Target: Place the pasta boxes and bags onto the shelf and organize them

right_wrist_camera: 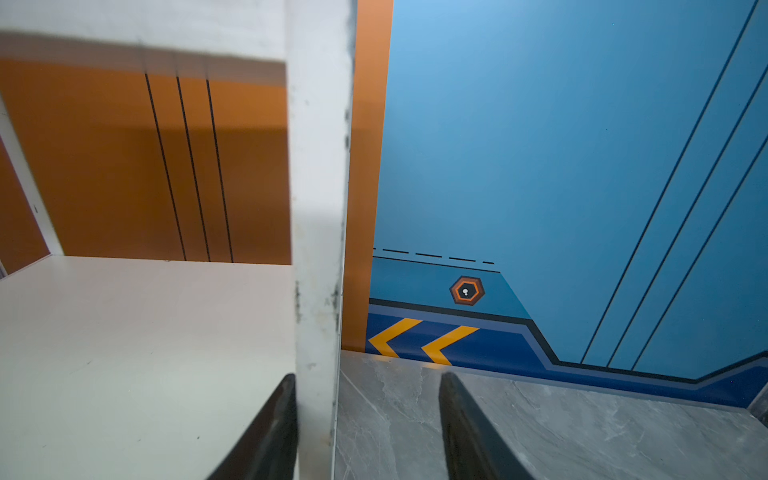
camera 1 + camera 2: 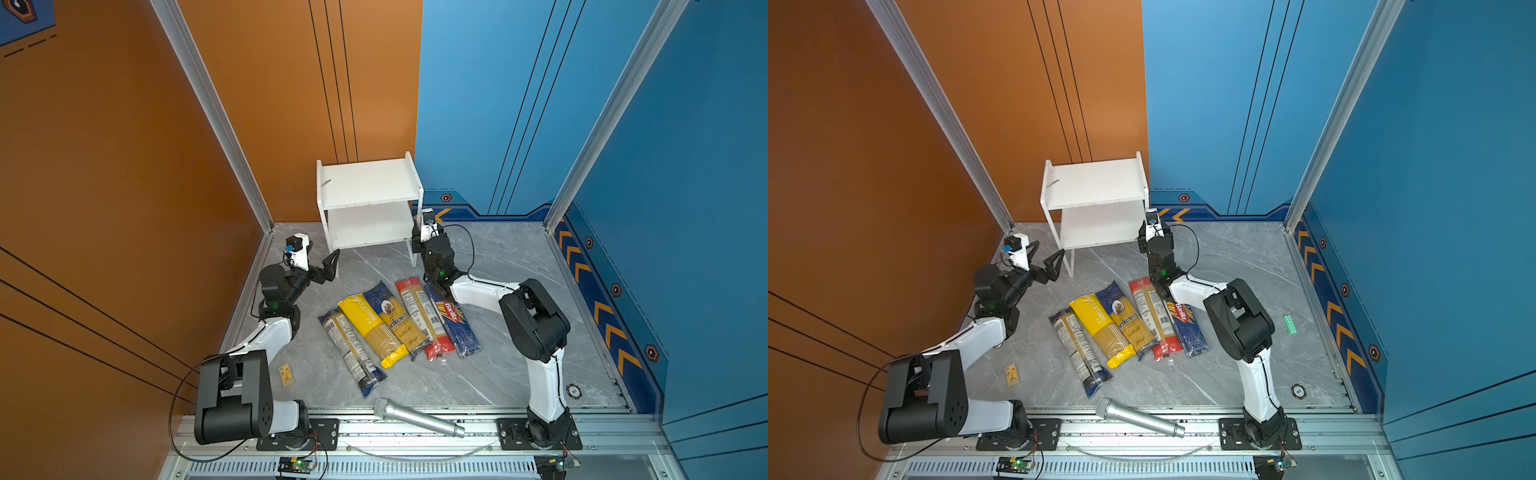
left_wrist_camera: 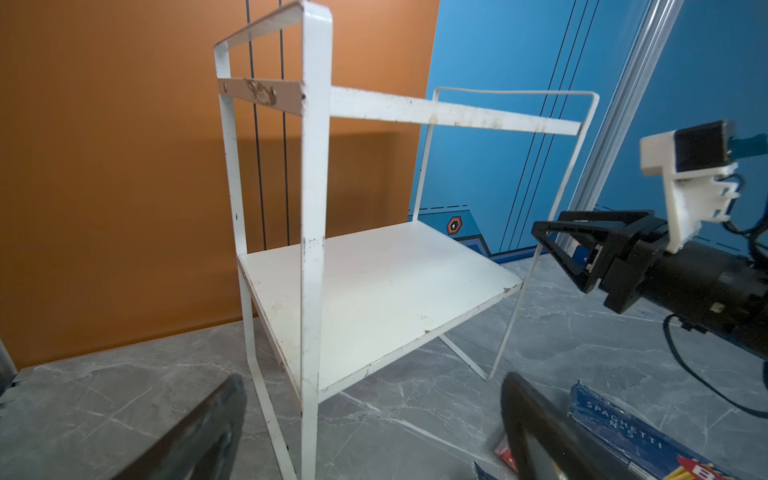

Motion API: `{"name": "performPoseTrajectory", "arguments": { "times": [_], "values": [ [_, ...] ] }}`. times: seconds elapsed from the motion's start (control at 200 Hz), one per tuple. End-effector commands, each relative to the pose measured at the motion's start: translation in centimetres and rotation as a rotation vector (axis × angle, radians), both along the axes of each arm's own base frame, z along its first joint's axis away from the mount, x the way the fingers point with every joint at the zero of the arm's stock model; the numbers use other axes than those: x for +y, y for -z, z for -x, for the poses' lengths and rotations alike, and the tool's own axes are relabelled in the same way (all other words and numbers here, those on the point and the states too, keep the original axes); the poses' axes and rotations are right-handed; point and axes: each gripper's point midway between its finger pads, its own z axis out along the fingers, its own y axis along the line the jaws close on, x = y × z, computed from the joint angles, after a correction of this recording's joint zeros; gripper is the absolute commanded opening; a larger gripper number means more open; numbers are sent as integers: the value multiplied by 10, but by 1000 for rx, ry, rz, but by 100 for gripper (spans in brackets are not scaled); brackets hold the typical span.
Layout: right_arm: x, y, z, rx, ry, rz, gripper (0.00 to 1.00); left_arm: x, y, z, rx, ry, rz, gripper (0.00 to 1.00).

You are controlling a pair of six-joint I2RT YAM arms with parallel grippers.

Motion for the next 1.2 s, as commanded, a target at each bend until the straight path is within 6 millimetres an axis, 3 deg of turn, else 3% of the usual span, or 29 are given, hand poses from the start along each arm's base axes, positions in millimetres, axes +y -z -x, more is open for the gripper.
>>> {"name": "performPoseTrajectory", "arguments": {
  "times": [0.0, 0.39, 0.896, 1.192],
  "values": [
    [-8, -25, 1, -31, -29, -46, 49, 9, -5, -16, -15, -107, -51, 94],
    [-2, -18, -6, -1, -92, -40, 43, 27, 0, -46, 12, -277, -36, 61],
    [-1, -18, -8, 2, -116, -50, 27, 15, 7, -60, 28, -250, -37, 57],
    [-3, -18, -8, -5, -112, -51, 26, 19, 5, -65, 15, -294, -23, 57]
  ]
}}
